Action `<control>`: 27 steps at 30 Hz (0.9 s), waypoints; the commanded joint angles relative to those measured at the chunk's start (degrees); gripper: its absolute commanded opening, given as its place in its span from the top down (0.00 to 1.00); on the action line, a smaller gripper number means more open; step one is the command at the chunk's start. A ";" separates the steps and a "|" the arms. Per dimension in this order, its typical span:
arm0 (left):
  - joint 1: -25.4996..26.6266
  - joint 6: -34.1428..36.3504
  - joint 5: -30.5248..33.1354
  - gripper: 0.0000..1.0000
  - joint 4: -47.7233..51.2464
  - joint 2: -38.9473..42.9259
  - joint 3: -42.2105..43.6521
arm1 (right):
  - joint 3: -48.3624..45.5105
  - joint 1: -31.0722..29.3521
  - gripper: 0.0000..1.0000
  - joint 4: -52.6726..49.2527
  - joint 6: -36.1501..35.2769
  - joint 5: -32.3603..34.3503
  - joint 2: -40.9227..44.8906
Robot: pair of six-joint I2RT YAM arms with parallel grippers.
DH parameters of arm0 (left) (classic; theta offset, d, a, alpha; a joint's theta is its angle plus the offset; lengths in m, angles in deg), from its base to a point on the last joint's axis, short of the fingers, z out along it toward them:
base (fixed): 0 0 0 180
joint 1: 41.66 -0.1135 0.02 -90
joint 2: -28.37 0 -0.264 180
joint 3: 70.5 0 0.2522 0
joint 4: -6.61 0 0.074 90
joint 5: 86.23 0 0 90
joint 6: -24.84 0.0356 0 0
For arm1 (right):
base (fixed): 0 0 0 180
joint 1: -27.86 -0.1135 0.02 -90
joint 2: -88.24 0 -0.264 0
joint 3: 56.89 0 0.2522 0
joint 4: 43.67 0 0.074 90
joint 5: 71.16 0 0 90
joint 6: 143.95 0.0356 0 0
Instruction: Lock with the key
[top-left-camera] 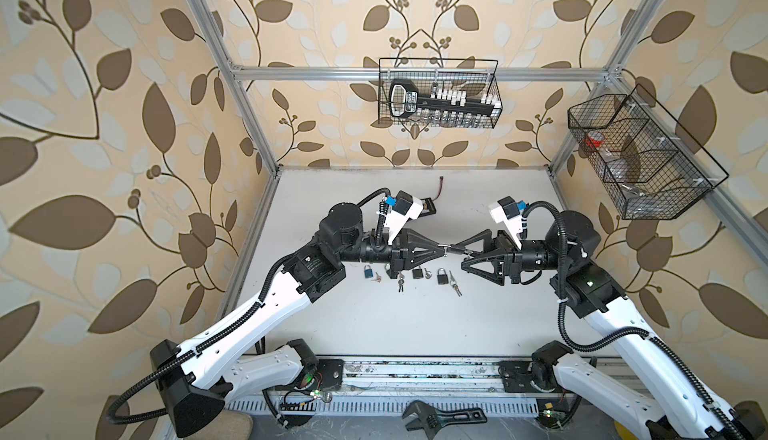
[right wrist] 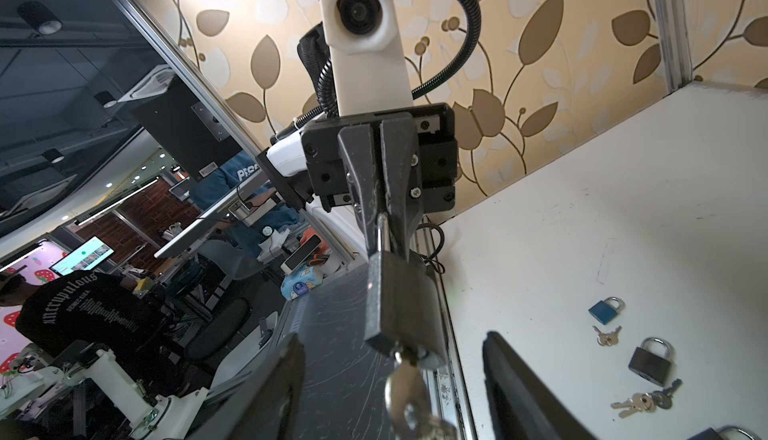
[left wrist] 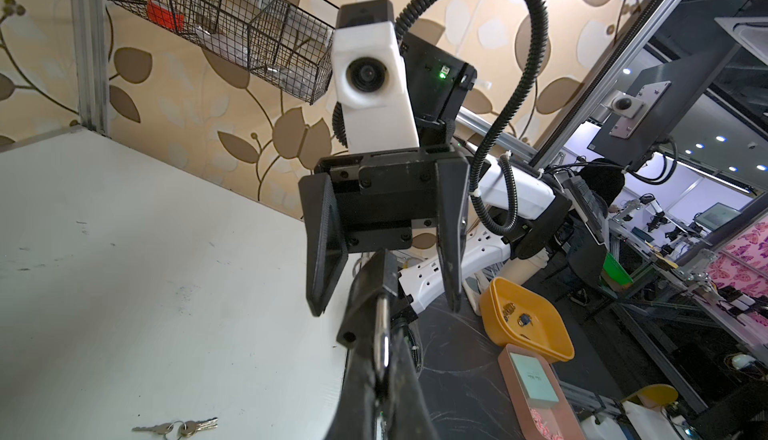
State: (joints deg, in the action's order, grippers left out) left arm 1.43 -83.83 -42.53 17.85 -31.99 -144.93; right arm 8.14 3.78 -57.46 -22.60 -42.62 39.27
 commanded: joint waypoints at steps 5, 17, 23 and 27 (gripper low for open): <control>0.06 -2.00 -0.19 1.00 -5.64 0.94 0.64 | -0.99 -1.35 0.36 4.25 1.02 4.60 0.57; 0.11 -1.83 0.16 1.00 -5.12 1.13 1.07 | -0.99 -3.17 0.54 3.68 -0.47 6.61 -0.07; 0.06 -1.78 0.47 1.00 -4.96 0.95 1.16 | -1.03 -3.15 0.70 3.13 -0.77 6.79 0.19; 0.06 -1.65 0.78 1.00 -4.68 1.20 1.56 | -1.17 -3.25 0.84 3.12 -0.84 6.70 0.43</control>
State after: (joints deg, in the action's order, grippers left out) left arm 1.43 -85.39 -41.98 16.25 -32.01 -143.72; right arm 7.66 0.88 -54.64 -23.14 -36.01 39.12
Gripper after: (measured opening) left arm 0.054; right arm 0.181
